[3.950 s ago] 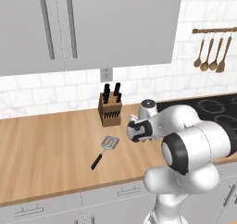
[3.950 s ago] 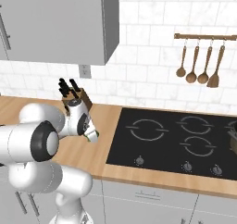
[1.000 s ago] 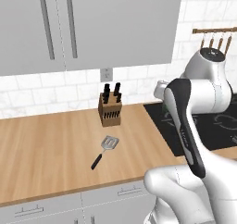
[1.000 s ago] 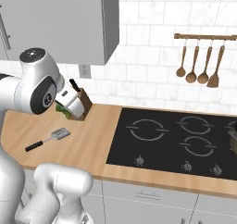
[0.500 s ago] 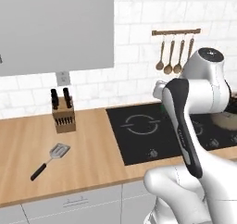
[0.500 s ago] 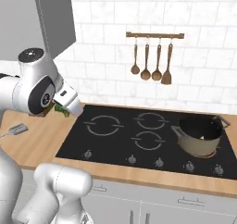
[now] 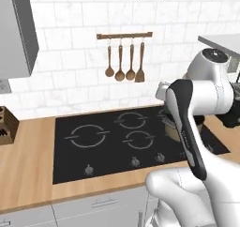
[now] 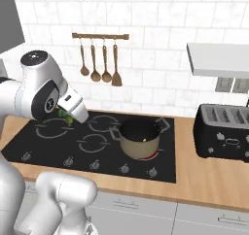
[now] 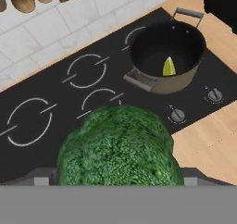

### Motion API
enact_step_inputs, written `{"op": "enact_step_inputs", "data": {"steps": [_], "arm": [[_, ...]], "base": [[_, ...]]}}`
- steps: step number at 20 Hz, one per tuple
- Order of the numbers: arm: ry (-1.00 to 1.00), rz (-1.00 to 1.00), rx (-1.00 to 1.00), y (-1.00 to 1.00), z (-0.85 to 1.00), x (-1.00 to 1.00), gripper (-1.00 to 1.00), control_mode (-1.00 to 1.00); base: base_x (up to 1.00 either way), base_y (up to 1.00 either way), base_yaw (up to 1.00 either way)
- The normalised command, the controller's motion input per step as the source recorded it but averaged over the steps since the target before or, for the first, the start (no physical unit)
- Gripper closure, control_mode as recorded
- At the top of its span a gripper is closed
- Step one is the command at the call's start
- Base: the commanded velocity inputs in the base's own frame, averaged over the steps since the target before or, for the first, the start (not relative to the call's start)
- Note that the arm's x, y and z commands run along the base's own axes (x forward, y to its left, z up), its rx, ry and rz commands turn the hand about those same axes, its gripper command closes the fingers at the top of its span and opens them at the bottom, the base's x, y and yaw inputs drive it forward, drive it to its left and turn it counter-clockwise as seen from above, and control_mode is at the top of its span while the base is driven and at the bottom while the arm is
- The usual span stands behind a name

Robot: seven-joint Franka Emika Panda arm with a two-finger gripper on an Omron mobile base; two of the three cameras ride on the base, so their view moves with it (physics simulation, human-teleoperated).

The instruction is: Put the broccoli and lemon wedge in the pot. Retrieve the spatula and lightly stir the vegetables in the pot.

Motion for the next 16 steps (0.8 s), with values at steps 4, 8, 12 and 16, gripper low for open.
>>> {"op": "enact_step_inputs", "data": {"steps": [4, 8, 12, 16], "arm": [[0.0, 0.0, 0.0, 0.0, 0.0, 0.0, 1.0, 1.0], [0.0, 0.14, 0.04, -0.37, -0.1, 0.58, 1.0, -1.0], [0.12, 0.14, 0.08, -0.73, -0.42, 0.68, 1.0, -1.0], [0.31, 0.02, 0.04, -0.5, -0.56, 0.87, 1.0, -1.0]], "base": [[0.58, -1.0, 0.02], [0.19, -0.23, 0.02], [0.0, 0.0, 0.0], [0.0, 0.0, 0.0]]}}
